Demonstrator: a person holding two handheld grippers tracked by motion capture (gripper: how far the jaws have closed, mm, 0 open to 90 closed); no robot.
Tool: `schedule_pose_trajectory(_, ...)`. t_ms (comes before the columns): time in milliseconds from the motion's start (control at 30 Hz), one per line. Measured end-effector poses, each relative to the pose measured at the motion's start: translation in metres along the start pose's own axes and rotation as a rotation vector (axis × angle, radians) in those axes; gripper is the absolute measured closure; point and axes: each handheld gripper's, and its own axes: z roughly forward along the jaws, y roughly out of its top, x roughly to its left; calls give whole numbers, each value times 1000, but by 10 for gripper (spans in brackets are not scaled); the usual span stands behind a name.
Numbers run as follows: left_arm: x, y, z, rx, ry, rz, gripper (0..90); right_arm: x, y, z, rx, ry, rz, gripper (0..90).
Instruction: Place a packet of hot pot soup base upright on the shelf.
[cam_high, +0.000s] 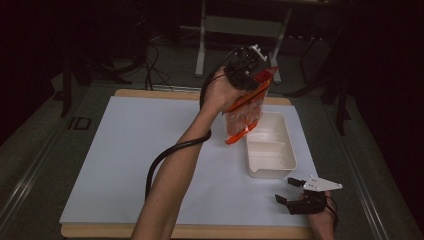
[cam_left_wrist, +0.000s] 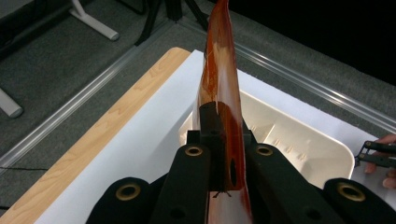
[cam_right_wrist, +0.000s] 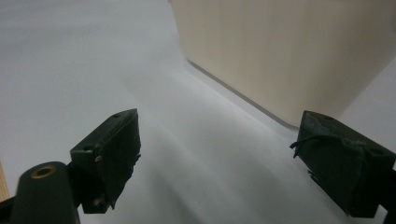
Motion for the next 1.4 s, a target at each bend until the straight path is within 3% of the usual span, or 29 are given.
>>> schedule_pose_trajectory(433, -7, 12, 13, -6, -11, 2, 900, 0, 0, 0, -3, -6, -2, 138)
schedule_pose_trajectory(933, -13, 18, 34, -65, -44, -21, 900, 0, 0, -1, -8, -2, 3, 138)
schedule_pose_trajectory(1133, -13, 21, 43, -81, -36, -29, 900, 0, 0, -1, -12, -2, 5, 138)
schedule_pose_trajectory(1400, -11, 30, 43, -90, -31, -24, 900, 0, 0, -1, -13, -3, 4, 138)
